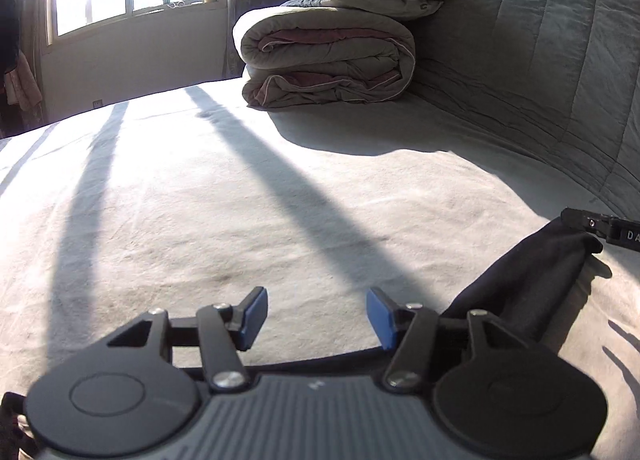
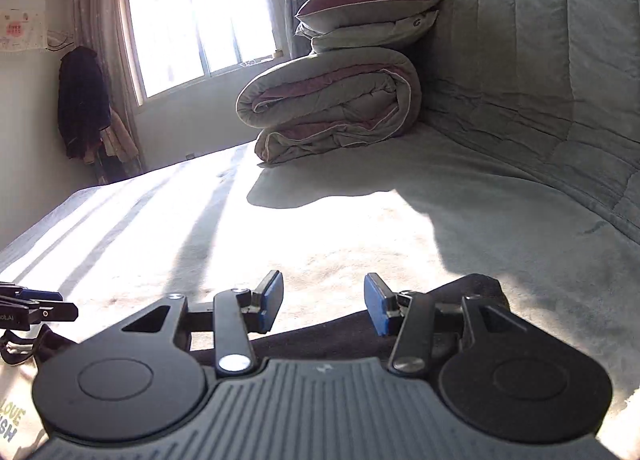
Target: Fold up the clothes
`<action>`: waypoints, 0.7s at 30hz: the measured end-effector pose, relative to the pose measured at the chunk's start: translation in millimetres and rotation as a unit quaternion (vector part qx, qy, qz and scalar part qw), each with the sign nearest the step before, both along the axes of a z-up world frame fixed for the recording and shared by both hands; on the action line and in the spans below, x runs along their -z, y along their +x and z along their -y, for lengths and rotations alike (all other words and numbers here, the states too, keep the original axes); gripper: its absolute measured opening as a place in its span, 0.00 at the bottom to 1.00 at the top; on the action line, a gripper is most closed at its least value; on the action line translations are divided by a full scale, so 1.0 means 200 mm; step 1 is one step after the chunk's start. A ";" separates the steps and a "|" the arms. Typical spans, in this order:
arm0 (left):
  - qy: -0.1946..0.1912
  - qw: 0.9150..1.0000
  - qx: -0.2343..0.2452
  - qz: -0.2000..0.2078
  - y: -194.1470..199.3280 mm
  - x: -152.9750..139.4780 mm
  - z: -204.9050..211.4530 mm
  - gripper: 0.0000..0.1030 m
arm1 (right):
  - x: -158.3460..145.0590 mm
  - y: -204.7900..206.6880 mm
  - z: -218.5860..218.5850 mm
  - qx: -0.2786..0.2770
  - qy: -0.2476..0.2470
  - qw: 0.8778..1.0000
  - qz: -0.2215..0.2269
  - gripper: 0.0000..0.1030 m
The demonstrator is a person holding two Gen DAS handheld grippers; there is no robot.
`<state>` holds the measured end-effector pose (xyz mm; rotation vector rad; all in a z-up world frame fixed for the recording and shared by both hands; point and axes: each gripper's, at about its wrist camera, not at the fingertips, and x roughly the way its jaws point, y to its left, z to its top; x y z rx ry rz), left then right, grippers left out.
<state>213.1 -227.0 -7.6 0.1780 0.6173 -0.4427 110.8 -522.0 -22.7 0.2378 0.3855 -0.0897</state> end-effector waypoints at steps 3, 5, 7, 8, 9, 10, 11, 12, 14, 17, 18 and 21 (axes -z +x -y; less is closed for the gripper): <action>0.030 0.999 -0.037 0.011 0.04 0.02 -0.18 0.60 | 0.04 0.06 -0.12 -0.039 -0.024 0.999 -0.009 0.48; 0.045 0.998 -0.049 0.007 0.07 0.05 -0.28 0.61 | 0.08 0.10 -0.18 -0.057 -0.042 0.997 -0.017 0.48; 0.048 0.997 -0.064 -0.015 0.13 0.10 -0.37 0.62 | 0.12 0.13 -0.23 -0.072 -0.063 0.995 -0.036 0.48; 0.044 0.996 -0.070 -0.030 0.17 0.14 -0.40 0.62 | 0.14 0.14 -0.25 -0.077 -0.071 0.994 -0.044 0.48; 0.037 0.996 -0.073 -0.044 0.20 0.17 -0.43 0.62 | 0.16 0.15 -0.26 -0.079 -0.078 0.993 -0.050 0.48; 0.029 0.995 -0.075 -0.053 0.22 0.19 -0.45 0.62 | 0.17 0.16 -0.27 -0.081 -0.085 0.991 -0.056 0.48; 0.020 0.996 -0.073 -0.055 0.23 0.22 -0.46 0.62 | 0.18 0.16 -0.28 -0.082 -0.090 0.991 -0.060 0.48; 0.011 0.996 -0.068 -0.054 0.22 0.23 -0.46 0.61 | 0.19 0.16 -0.28 -0.082 -0.095 0.990 -0.064 0.48; -0.006 0.997 -0.050 -0.061 0.23 0.25 -0.43 0.51 | 0.20 0.17 -0.27 -0.079 -0.094 0.990 -0.068 0.48; -0.019 0.996 -0.049 -0.070 0.23 0.27 -0.39 0.23 | 0.22 0.17 -0.26 -0.077 -0.090 0.990 -0.076 0.48; -0.018 0.997 -0.051 -0.062 0.21 0.27 -0.38 0.19 | 0.23 0.17 -0.26 -0.077 -0.090 0.990 -0.079 0.48; -0.034 0.995 -0.097 -0.007 0.16 0.25 -0.40 0.16 | 0.24 0.17 -0.25 -0.076 -0.093 0.989 -0.084 0.48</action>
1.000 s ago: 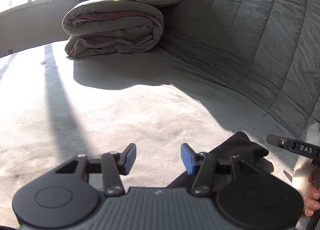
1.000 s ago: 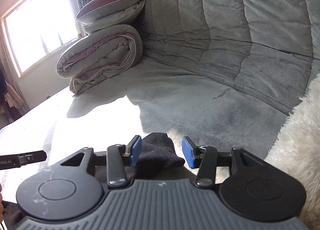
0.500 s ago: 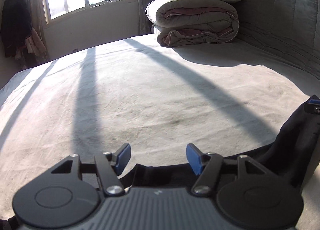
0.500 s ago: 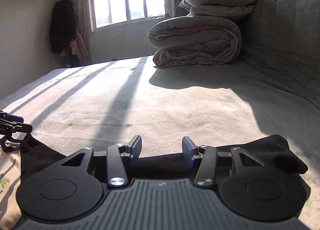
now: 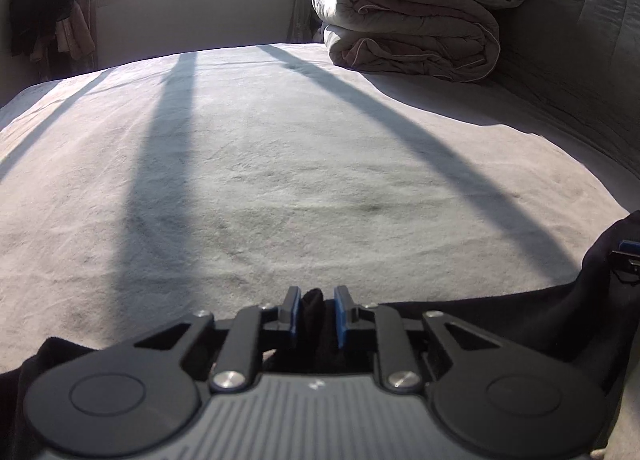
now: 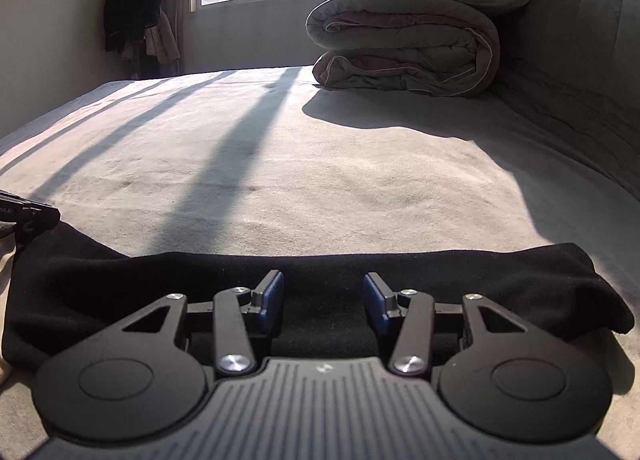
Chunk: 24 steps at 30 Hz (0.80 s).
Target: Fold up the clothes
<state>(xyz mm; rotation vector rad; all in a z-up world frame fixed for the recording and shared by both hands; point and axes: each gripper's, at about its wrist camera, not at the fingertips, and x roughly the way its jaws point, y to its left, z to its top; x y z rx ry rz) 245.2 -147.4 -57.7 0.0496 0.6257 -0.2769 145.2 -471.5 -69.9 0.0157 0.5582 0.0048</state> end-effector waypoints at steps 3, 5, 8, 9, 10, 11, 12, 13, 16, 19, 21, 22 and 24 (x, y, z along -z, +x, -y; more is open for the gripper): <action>-0.025 0.997 -0.065 0.029 -0.01 0.01 -0.03 0.17 | 0.00 0.00 0.01 0.005 -0.004 1.000 -0.001 0.48; 0.008 0.998 -0.067 0.009 0.03 0.07 0.03 0.19 | 0.00 0.00 0.02 0.011 -0.005 1.000 -0.004 0.48; 0.057 0.996 -0.067 0.024 0.03 0.05 0.12 0.28 | -0.02 -0.03 0.09 0.029 -0.001 1.000 -0.002 0.48; 0.059 0.995 -0.066 0.035 0.01 0.03 0.13 0.31 | -0.03 -0.04 0.13 0.043 0.003 0.999 0.000 0.48; 0.059 0.995 -0.067 0.050 -0.02 0.01 0.15 0.35 | -0.04 -0.06 0.18 0.057 0.007 0.998 0.002 0.49; 0.058 0.994 -0.064 0.062 -0.05 -0.01 0.16 0.35 | -0.06 -0.07 0.22 0.071 0.010 0.997 0.003 0.49; 0.053 0.995 -0.054 0.070 -0.08 -0.03 0.18 0.35 | -0.07 -0.09 0.28 0.094 0.029 0.995 0.001 0.49; 0.046 0.995 -0.040 0.077 -0.12 -0.06 0.20 0.35 | -0.08 -0.11 0.35 0.117 0.049 0.992 -0.001 0.49; 0.029 0.996 0.019 0.088 -0.25 -0.11 0.28 0.35 | -0.11 -0.18 0.53 0.175 0.099 0.980 -0.004 0.49; 0.002 0.991 0.101 0.082 -0.36 -0.14 0.37 0.35 | -0.14 -0.26 0.61 0.207 0.113 0.972 0.000 0.49; -0.010 0.985 0.153 0.074 -0.42 -0.15 0.43 0.35 | -0.16 -0.31 0.67 0.227 0.123 0.966 0.003 0.49; -0.013 0.981 0.179 0.068 -0.45 -0.14 0.47 0.35 | -0.16 -0.34 0.69 0.225 0.133 0.965 0.000 0.49; -0.018 0.971 0.233 0.054 -0.50 -0.13 0.53 0.33 | -0.16 -0.37 0.71 0.213 0.156 0.964 -0.010 0.49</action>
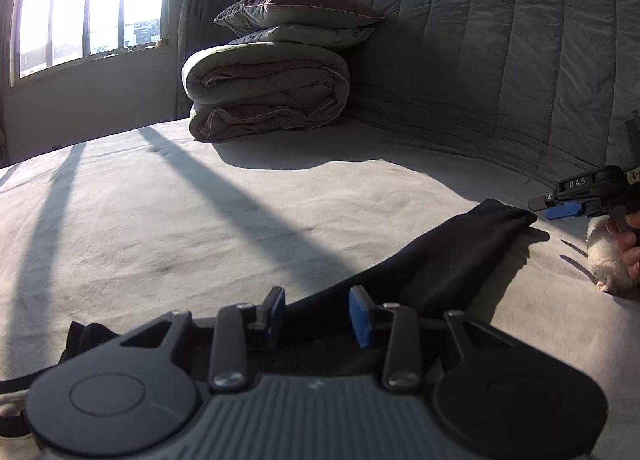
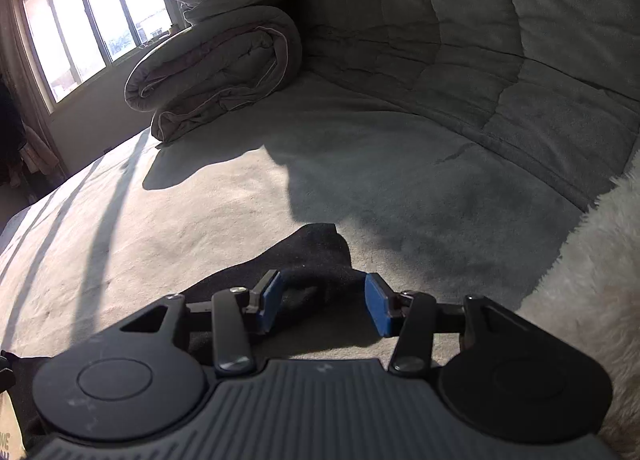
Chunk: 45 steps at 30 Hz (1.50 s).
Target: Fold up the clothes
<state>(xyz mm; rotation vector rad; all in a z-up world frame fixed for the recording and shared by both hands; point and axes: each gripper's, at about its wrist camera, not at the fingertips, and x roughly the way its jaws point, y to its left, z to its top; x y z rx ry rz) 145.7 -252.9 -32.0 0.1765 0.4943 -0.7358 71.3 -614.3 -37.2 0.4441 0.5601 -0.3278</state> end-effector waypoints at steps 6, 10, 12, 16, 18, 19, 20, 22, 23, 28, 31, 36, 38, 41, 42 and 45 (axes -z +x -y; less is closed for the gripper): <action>0.061 0.992 0.104 -0.027 -0.08 0.12 0.19 0.18 | 0.02 -0.02 -0.02 -0.073 0.042 0.995 -0.046 0.49; 0.094 0.990 0.108 -0.005 -0.10 0.16 0.27 0.19 | 0.10 0.04 -0.01 -0.075 0.079 0.993 -0.046 0.49; 0.104 0.989 0.108 0.002 -0.11 0.18 0.29 0.21 | 0.12 0.05 0.01 -0.060 0.100 0.993 -0.028 0.49; 0.115 0.987 0.112 0.011 -0.10 0.21 0.35 0.26 | 0.16 0.03 0.09 -0.019 0.163 0.986 0.031 0.47; 0.117 0.987 0.107 0.007 -0.08 0.21 0.37 0.25 | 0.18 0.03 0.10 -0.002 0.171 0.984 0.057 0.32; 0.117 0.988 0.105 0.004 -0.07 0.21 0.38 0.12 | 0.18 0.03 0.10 0.004 0.168 0.984 0.063 0.17; 0.118 0.988 0.098 0.003 -0.06 0.20 0.39 0.05 | 0.17 0.03 0.09 0.010 0.165 0.984 0.069 0.14; 0.093 0.991 0.098 -0.014 -0.05 0.16 0.37 0.04 | 0.14 0.02 0.08 0.017 0.151 0.985 0.085 0.08; 0.071 0.991 0.105 -0.030 -0.04 0.14 0.35 0.04 | 0.10 0.01 0.08 0.020 0.136 0.987 0.085 0.08; 0.036 0.983 0.143 -0.108 -0.02 0.15 0.30 0.05 | 0.04 -0.01 0.06 0.040 0.055 0.997 0.026 0.08; 0.046 0.982 0.151 -0.108 -0.03 0.18 0.32 0.09 | 0.09 0.02 0.06 0.045 0.029 0.998 -0.019 0.08; -0.019 0.973 0.189 -0.135 -0.03 0.10 0.28 0.26 | 0.07 0.02 0.05 0.045 0.011 0.999 -0.020 0.29; -0.023 0.979 0.167 -0.117 -0.01 0.07 0.27 0.31 | 0.04 -0.01 0.06 0.053 0.004 0.999 0.010 0.47; -0.005 0.990 0.108 -0.088 0.08 0.02 0.27 0.32 | 0.00 0.01 0.06 0.064 -0.011 0.997 0.028 0.48; 0.008 0.993 0.092 -0.079 0.11 0.02 0.26 0.32 | -0.01 0.04 0.05 0.063 -0.022 0.998 0.019 0.48; 0.060 0.996 0.037 -0.057 0.26 0.02 0.24 0.36 | 0.01 0.16 0.04 0.051 -0.055 0.997 0.003 0.48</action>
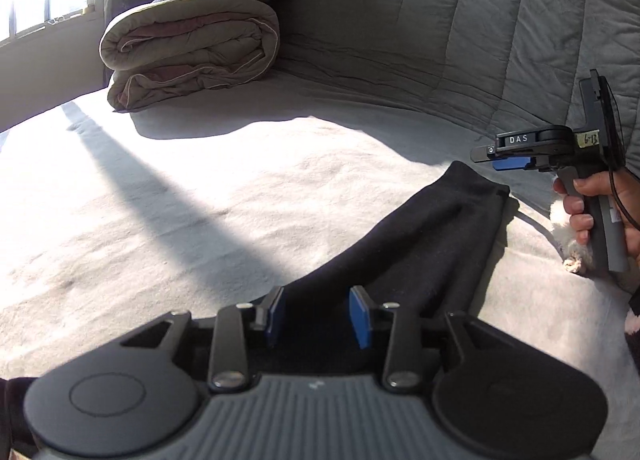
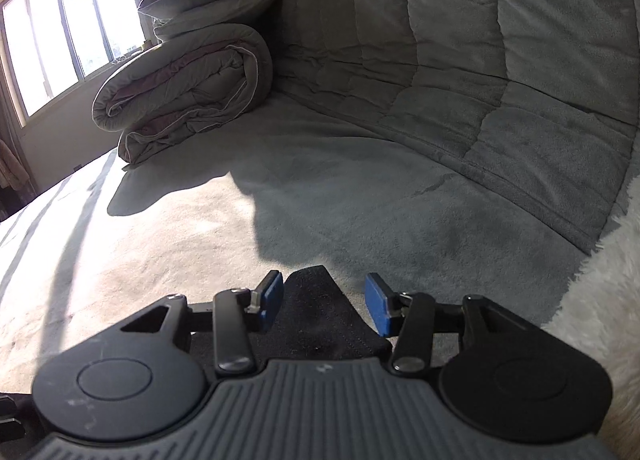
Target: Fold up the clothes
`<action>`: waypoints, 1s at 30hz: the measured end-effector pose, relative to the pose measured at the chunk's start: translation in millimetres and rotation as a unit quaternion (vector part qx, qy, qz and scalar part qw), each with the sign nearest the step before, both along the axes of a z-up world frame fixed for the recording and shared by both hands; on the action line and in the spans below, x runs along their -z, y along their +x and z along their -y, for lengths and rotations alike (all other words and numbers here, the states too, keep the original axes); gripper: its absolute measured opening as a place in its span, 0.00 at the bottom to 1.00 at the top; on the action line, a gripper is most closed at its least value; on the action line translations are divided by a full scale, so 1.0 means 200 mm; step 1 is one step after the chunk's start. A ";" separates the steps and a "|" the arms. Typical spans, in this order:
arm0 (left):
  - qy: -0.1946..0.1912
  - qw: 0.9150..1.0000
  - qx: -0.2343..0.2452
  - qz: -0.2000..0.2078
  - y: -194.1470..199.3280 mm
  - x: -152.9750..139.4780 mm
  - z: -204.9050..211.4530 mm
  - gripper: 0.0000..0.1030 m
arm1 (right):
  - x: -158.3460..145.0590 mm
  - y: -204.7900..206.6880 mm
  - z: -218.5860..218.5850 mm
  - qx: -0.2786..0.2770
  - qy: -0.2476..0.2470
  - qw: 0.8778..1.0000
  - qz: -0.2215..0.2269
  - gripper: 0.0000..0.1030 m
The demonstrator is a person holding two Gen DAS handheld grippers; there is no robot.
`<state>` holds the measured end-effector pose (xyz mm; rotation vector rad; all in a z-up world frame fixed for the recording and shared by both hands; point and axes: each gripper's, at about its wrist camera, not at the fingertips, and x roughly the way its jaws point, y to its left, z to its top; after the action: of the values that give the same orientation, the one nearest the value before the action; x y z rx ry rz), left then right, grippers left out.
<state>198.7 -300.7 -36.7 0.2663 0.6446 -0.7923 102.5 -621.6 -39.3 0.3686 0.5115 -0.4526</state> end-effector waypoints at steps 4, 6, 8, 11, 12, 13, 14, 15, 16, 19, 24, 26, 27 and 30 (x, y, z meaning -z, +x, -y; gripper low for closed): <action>0.027 0.999 -0.025 -0.019 0.18 0.06 -0.03 0.40 | 0.11 0.12 -0.02 -0.007 -0.045 0.998 -0.039 0.48; 0.041 0.998 -0.020 -0.038 0.24 0.09 -0.03 0.45 | 0.15 0.15 -0.05 -0.006 -0.072 0.996 -0.050 0.49; 0.048 0.998 -0.006 -0.031 0.23 0.11 -0.01 0.46 | 0.17 0.18 -0.11 -0.019 -0.110 0.992 -0.061 0.41; 0.046 0.998 0.016 -0.041 0.22 0.10 0.03 0.46 | 0.19 0.20 -0.16 -0.039 -0.142 0.987 -0.068 0.15; 0.049 0.998 0.023 -0.042 0.21 0.10 0.05 0.46 | 0.19 0.20 -0.16 -0.040 -0.146 0.986 -0.068 0.11; 0.054 0.997 0.030 -0.041 0.20 0.10 0.07 0.46 | 0.19 0.20 -0.16 -0.040 -0.150 0.986 -0.068 0.10; 0.059 0.997 0.037 -0.039 0.20 0.10 0.09 0.46 | 0.19 0.20 -0.16 -0.041 -0.154 0.985 -0.068 0.10; 0.064 0.996 0.042 -0.037 0.19 0.09 0.11 0.45 | 0.19 0.19 -0.16 -0.039 -0.152 0.985 -0.066 0.09; 0.066 0.996 0.048 -0.038 0.19 0.09 0.12 0.45 | 0.18 0.19 -0.15 -0.037 -0.148 0.986 -0.062 0.09; 0.063 0.995 0.057 -0.050 0.21 0.08 0.12 0.45 | 0.18 0.18 -0.14 -0.034 -0.139 0.988 -0.055 0.08; 0.038 0.993 0.066 -0.087 0.25 0.07 0.12 0.44 | 0.18 0.18 -0.16 -0.034 -0.139 0.988 -0.055 0.08; 0.029 0.992 0.071 -0.101 0.26 0.07 0.13 0.44 | 0.18 0.18 -0.16 -0.034 -0.139 0.988 -0.055 0.08; 0.036 0.992 0.074 -0.097 0.25 0.07 0.15 0.44 | 0.18 0.18 -0.17 -0.034 -0.138 0.988 -0.055 0.08; 0.052 0.992 0.076 -0.083 0.19 0.08 0.21 0.27 | 0.17 0.18 -0.17 -0.034 -0.138 0.988 -0.054 0.08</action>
<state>236.9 -342.8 -53.2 0.3503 0.8310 -0.9350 137.8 -587.5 -74.2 0.0606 0.5575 -0.4718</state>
